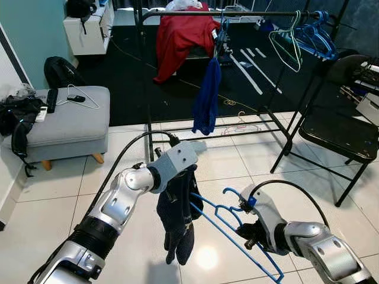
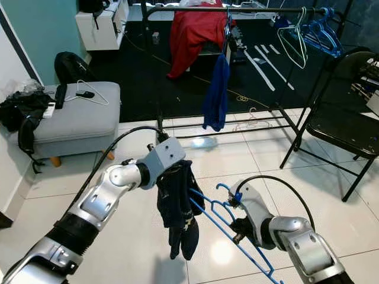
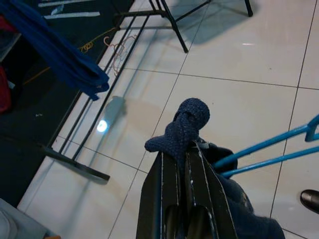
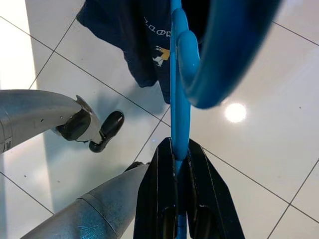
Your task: Hang hanger
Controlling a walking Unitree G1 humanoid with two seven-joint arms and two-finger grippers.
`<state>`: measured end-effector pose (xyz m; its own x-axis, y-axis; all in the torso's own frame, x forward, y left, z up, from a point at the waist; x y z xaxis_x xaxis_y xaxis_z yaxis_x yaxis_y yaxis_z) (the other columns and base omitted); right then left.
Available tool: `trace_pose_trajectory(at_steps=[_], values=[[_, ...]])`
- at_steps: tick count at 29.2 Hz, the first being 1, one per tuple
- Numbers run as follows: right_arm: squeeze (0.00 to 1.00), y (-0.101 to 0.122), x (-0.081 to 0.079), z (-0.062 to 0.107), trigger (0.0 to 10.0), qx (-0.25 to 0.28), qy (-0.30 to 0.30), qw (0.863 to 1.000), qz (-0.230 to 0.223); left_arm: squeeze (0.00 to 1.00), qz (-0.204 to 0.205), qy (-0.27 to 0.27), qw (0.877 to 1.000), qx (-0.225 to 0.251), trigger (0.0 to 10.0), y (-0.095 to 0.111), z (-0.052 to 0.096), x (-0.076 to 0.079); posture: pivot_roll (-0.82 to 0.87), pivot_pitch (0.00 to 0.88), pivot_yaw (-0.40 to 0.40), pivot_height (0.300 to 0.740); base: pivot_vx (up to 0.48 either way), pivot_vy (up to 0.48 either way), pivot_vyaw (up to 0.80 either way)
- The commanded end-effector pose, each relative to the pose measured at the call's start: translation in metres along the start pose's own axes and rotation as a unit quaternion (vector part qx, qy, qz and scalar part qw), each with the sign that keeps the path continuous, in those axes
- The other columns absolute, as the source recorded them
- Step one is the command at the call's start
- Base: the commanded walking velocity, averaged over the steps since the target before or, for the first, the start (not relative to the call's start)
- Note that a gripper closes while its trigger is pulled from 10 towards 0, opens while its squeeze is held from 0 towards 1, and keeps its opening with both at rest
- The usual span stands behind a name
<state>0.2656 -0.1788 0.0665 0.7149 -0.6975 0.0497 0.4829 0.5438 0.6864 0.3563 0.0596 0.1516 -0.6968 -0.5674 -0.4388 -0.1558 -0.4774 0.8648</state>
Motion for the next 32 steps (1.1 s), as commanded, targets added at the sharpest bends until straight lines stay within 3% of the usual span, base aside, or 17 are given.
trace_pose_trajectory(at_steps=[1, 11, 21, 27, 32], values=[[0.00, -0.006, -0.004, -0.004, 10.0, -0.009, 0.014, 1.000, -0.013, 0.00, -0.017, -0.010, 0.999, 0.028, 10.0, 0.015, -0.002, 0.004, -0.06, 0.082, -0.009, 0.740, 0.000, 0.000, 0.00], [0.00, -0.008, 0.003, -0.004, 10.0, -0.012, -0.001, 1.000, -0.017, 0.00, -0.026, -0.029, 0.998, 0.056, 10.0, 0.024, -0.002, 0.009, -0.06, 0.083, -0.010, 0.740, 0.000, 0.000, 0.00], [0.00, -0.009, 0.005, -0.006, 10.0, -0.008, 0.002, 0.999, -0.034, 0.00, -0.089, -0.076, 0.991, 0.072, 10.0, 0.031, 0.003, 0.022, -0.05, 0.083, -0.013, 0.740, 0.000, 0.000, 0.00], [0.00, -0.010, 0.005, -0.007, 10.0, -0.003, 0.001, 0.999, -0.046, 0.00, -0.100, -0.084, 0.989, 0.070, 10.0, 0.030, 0.004, 0.025, -0.05, 0.084, -0.012, 0.740, 0.000, 0.000, 0.00], [0.00, -0.015, 0.008, -0.010, 10.0, 0.006, -0.005, 0.997, -0.082, 0.00, -0.125, -0.095, 0.985, 0.078, 10.0, 0.036, 0.010, 0.027, -0.05, 0.083, -0.014, 0.740, 0.000, 0.000, 0.00]])
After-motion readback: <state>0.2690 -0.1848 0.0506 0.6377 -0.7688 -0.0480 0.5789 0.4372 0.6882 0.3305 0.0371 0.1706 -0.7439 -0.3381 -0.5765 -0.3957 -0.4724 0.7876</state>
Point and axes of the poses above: a point about 5 cm out from each wrist's last joint towards the gripper, its own z axis pointing back from the gripper into the wrist, its own y axis along the axis of the wrist's last joint, x = y × z, the point moved 3 cm from there along -z, pointing out of the wrist towards the gripper, and after that the axes turned 5 degrees about z, right-handed, at the moved point
